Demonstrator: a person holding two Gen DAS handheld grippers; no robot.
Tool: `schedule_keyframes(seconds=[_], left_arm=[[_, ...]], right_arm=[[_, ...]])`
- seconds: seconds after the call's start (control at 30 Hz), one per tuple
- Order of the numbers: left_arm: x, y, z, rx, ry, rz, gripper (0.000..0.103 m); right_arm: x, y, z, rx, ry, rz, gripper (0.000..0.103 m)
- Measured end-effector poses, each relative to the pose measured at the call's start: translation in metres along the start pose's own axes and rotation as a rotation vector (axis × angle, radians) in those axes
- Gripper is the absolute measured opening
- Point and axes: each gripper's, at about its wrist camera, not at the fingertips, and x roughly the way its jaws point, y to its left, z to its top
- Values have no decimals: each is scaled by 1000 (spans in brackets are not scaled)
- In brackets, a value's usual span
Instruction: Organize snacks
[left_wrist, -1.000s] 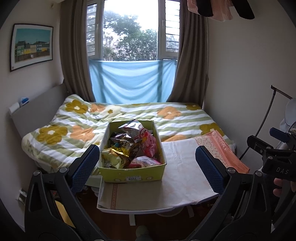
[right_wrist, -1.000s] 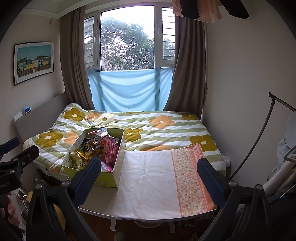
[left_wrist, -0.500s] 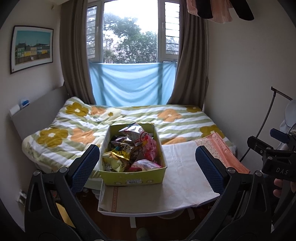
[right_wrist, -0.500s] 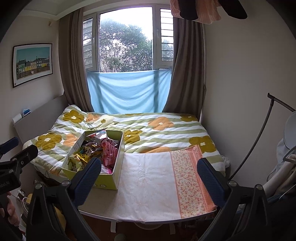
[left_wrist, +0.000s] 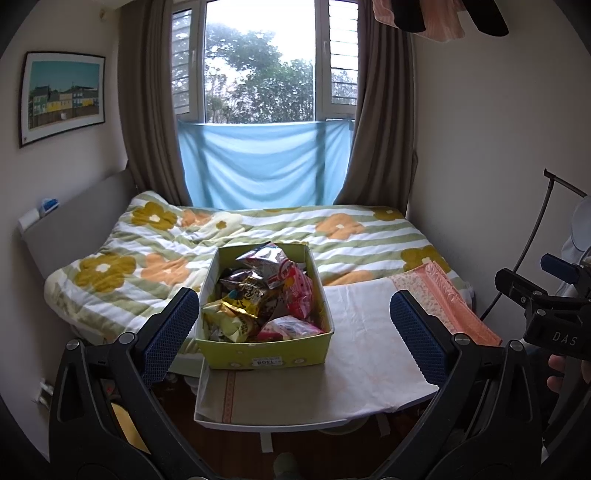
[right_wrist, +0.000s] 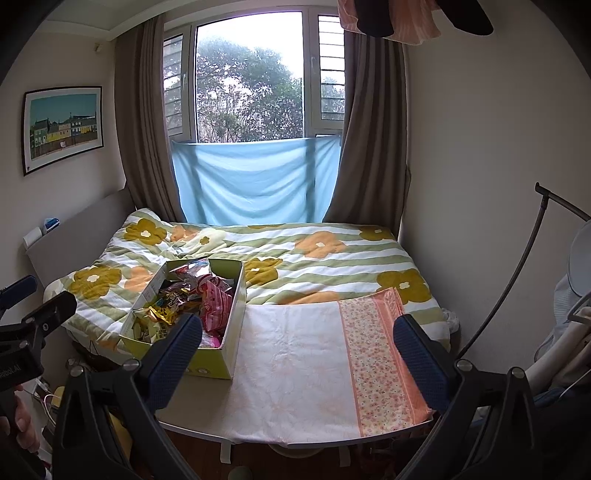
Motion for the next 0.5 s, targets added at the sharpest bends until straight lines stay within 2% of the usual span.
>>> schedule_keyframes(seconds=[0.5], left_arm=[[5,4,-1,7,12,10,103]], right_arm=[[3,-1,-1,2,3,-3,103]])
